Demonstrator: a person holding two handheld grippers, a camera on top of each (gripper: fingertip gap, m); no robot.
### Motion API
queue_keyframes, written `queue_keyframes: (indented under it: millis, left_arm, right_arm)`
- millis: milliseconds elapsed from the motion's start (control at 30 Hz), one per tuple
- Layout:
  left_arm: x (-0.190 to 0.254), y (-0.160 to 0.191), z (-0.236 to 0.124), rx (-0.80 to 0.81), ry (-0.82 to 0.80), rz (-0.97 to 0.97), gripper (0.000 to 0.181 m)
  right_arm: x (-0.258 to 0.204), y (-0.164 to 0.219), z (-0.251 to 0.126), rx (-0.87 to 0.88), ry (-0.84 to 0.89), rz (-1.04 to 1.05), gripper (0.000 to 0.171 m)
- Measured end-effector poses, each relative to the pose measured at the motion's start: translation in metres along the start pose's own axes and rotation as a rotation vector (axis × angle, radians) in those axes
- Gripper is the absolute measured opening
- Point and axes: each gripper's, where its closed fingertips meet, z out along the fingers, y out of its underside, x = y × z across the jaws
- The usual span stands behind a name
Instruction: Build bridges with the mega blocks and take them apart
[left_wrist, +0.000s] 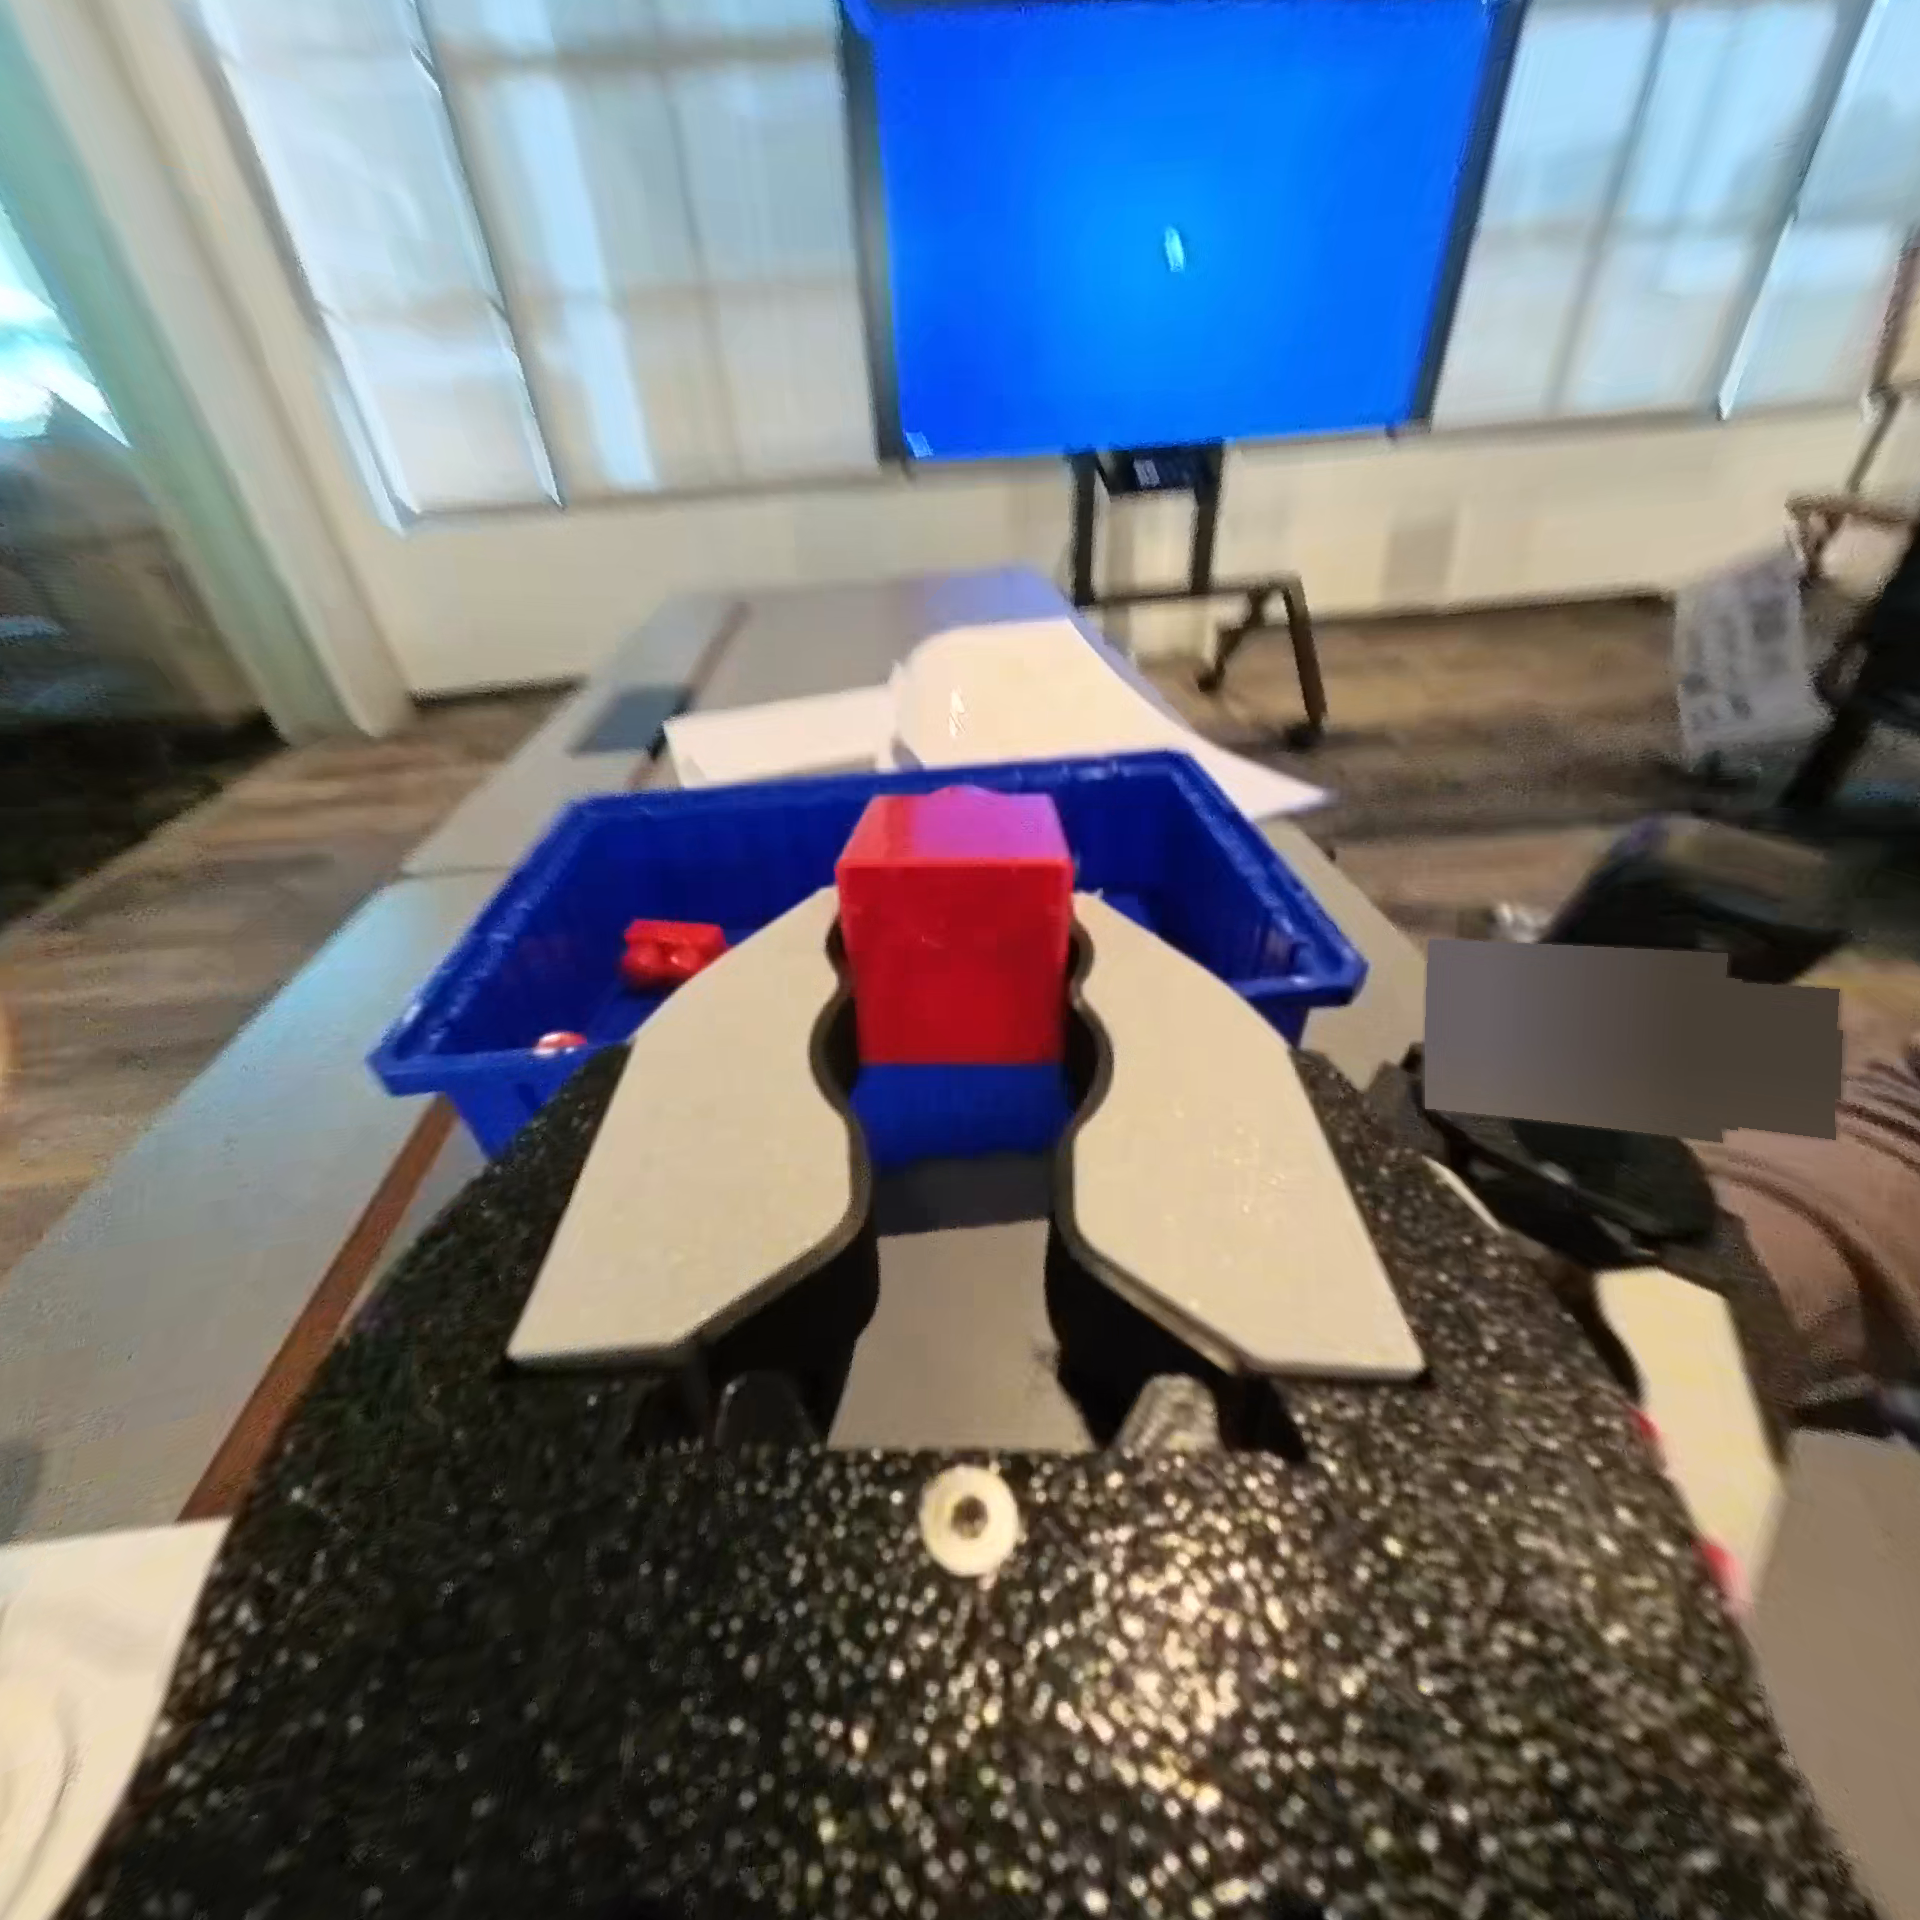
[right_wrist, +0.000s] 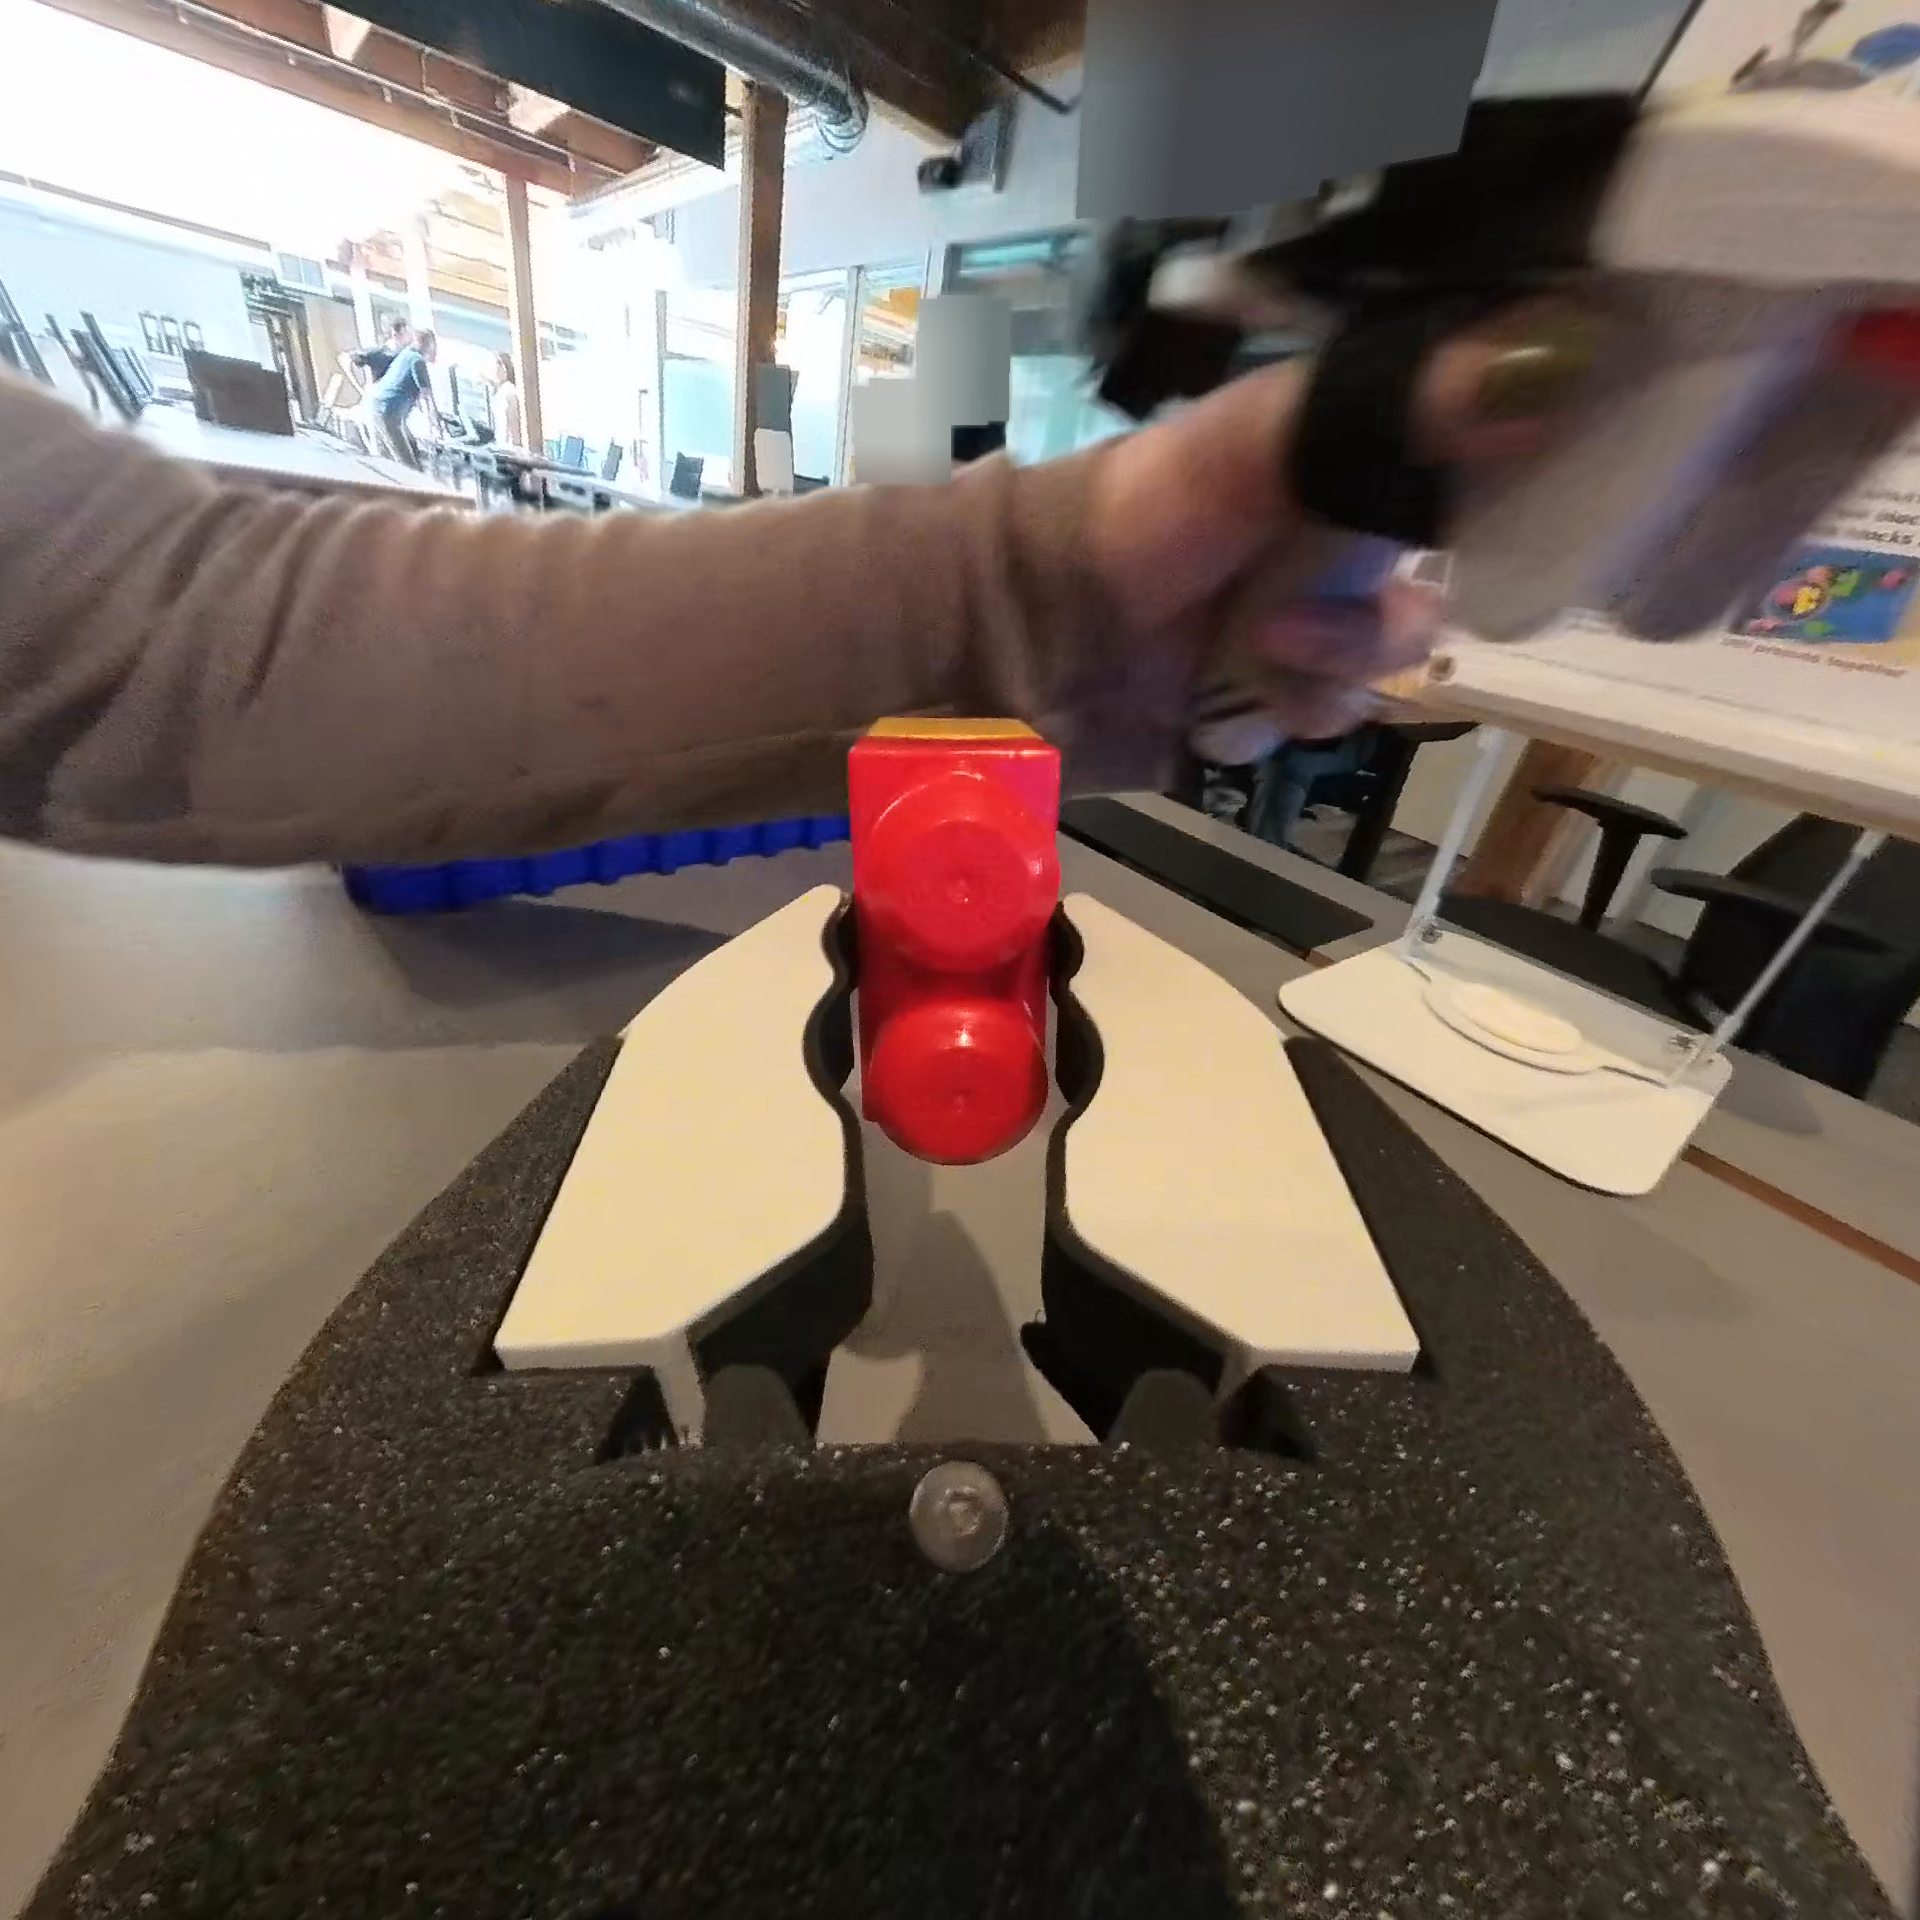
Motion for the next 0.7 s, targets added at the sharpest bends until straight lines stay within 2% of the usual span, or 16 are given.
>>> queue_keyframes:
  millis: [100,233,267,333,367,433,533,633,700]
  left_arm:
    - [-0.009,-0.002,0.056,-0.133,0.059,0.020,0.036]
    - [-0.025,0.013,0.118,-0.299,0.062,-0.003,0.037]
    - [-0.027,0.016,0.127,-0.310,0.072,-0.025,0.045]
    - [-0.028,0.018,0.134,-0.319,0.107,-0.100,0.074]
    - [-0.027,0.016,0.129,-0.309,0.124,-0.138,0.082]
    - [-0.028,0.004,0.103,-0.257,0.130,-0.164,0.085]
    - [-0.032,-0.003,0.033,-0.218,0.037,-0.123,0.079]
    - [-0.010,0.013,-0.037,-0.216,-0.050,-0.106,0.088]
    - [0.018,0.031,-0.070,-0.210,-0.065,-0.112,0.105]
  right_arm:
    - [-0.002,0.006,0.004,-0.025,0.008,-0.020,0.034]
    - [-0.001,0.016,0.006,-0.059,0.009,-0.007,0.034]
    - [-0.001,0.017,0.006,-0.062,0.009,0.002,0.035]
    - [0.002,0.019,0.005,-0.072,0.019,0.010,0.035]
    - [0.004,0.019,0.005,-0.074,0.022,0.018,0.035]
    - [0.007,0.018,0.004,-0.070,0.018,0.056,0.035]
    - [0.011,0.011,0.002,-0.031,-0.020,0.163,0.035]
    - [0.013,0.001,-0.001,0.027,-0.083,0.283,0.035]
    - [0.012,-0.006,-0.004,0.062,-0.133,0.343,0.034]
